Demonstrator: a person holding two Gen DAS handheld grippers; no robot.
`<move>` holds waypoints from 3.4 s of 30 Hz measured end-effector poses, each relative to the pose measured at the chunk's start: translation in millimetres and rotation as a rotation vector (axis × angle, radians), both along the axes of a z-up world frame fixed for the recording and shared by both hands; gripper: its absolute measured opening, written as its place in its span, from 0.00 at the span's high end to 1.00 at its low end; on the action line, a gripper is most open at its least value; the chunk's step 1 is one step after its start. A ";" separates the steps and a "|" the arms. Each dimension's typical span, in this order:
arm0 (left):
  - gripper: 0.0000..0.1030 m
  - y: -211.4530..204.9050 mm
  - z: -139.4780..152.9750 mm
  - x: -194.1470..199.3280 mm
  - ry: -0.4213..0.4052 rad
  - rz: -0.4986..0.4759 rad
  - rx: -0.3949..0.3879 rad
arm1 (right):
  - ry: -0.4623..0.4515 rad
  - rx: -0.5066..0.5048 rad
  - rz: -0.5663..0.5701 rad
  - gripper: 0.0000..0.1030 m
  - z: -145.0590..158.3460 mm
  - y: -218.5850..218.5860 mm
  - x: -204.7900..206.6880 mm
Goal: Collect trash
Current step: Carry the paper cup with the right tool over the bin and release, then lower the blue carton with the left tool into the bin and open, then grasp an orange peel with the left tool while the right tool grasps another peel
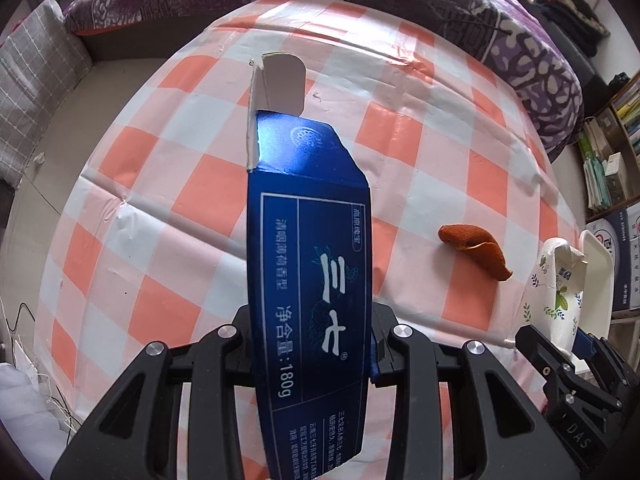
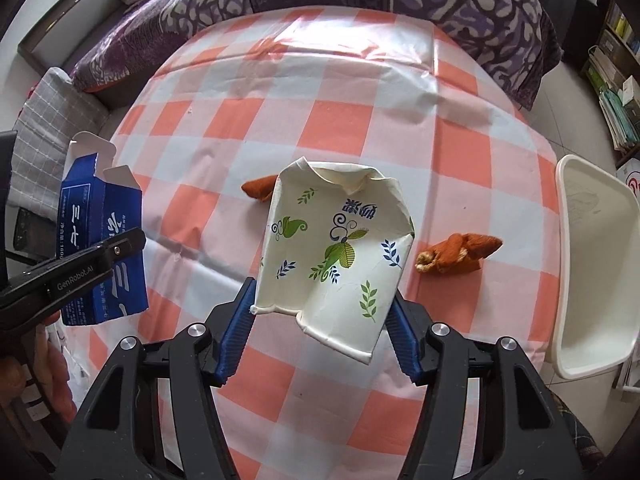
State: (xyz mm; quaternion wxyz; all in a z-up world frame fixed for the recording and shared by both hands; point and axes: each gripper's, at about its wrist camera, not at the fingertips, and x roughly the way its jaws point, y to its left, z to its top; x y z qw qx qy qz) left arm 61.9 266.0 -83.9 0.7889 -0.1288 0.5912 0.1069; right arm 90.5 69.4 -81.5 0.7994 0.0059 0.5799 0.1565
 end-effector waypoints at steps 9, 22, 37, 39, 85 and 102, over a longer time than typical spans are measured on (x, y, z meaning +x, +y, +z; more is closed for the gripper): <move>0.65 -37.3 1.5 17.8 -0.004 -0.041 -0.015 | -0.006 0.011 -0.098 0.44 2.8 -51.0 21.7; 0.65 -119.2 25.5 50.0 -0.068 -0.163 -0.026 | -0.045 0.025 -0.299 0.42 14.6 -146.3 44.7; 0.65 -252.9 37.7 69.6 -0.115 -0.392 -0.098 | -0.056 0.032 -0.607 0.23 20.2 -276.3 40.1; 0.65 -269.4 35.4 69.3 -0.111 -0.419 -0.104 | -0.043 0.036 -0.643 0.19 18.6 -291.5 39.9; 0.29 -268.8 -24.4 55.0 0.027 -0.540 0.017 | 0.060 0.078 -0.645 0.07 -0.2 -306.4 37.4; 0.89 -228.8 -32.2 45.8 0.020 -0.502 0.034 | 0.095 0.033 -0.566 0.07 -14.1 -260.4 45.0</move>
